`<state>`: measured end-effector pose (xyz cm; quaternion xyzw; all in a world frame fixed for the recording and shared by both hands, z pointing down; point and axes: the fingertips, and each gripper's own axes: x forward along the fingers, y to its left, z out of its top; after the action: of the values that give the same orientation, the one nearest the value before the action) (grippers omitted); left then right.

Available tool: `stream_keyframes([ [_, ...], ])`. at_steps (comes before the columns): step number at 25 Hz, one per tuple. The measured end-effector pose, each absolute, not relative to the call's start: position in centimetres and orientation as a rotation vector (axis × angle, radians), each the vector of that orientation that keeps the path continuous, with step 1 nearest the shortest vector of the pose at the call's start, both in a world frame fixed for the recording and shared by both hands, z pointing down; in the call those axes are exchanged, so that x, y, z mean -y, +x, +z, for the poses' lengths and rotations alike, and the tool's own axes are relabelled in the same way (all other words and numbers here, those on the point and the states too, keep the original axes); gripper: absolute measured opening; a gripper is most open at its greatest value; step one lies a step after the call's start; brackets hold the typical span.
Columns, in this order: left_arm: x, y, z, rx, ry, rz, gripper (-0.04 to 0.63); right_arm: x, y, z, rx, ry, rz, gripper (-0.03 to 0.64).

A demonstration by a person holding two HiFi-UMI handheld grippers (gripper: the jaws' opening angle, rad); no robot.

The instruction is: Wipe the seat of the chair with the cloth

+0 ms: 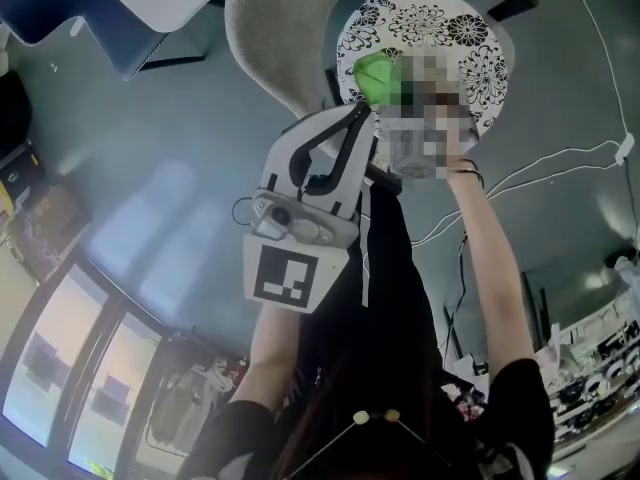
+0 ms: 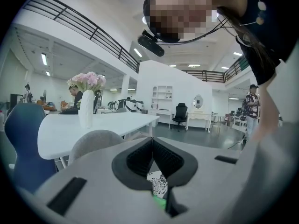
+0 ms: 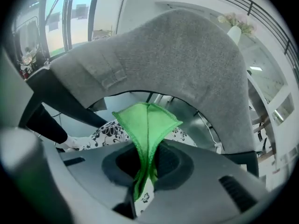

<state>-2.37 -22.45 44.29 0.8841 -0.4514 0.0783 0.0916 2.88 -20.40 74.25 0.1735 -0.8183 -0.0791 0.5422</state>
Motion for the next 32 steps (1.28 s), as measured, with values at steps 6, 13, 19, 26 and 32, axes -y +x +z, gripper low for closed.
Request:
stream_keyframes([
  [6,22.7,-2.2,44.0,1.341,2.620,0.215,0.006,13.9,3.9,75.5,1.947,0.278,-0.143,0.049],
  [13,23.0,-1.7,44.2,1.342,2.619,0.206,0.006,9.9,4.4,76.0,1.971,0.193,-0.086,0.049],
  [19,22.8,-1.2,44.2,1.340,2.624,0.215,0.006,12.8,5.1,74.6,1.979,0.300,-0.124,0.049],
  [26,22.8,-0.1,43.4,1.331,2.641,0.230,0.006,23.8,10.2,71.3,1.896,0.566,-0.225,0.051],
  [32,22.6,0.5,43.3,1.300,2.656,0.260,0.006,32.3,17.2,72.2,1.733,0.672,-0.255,0.051],
])
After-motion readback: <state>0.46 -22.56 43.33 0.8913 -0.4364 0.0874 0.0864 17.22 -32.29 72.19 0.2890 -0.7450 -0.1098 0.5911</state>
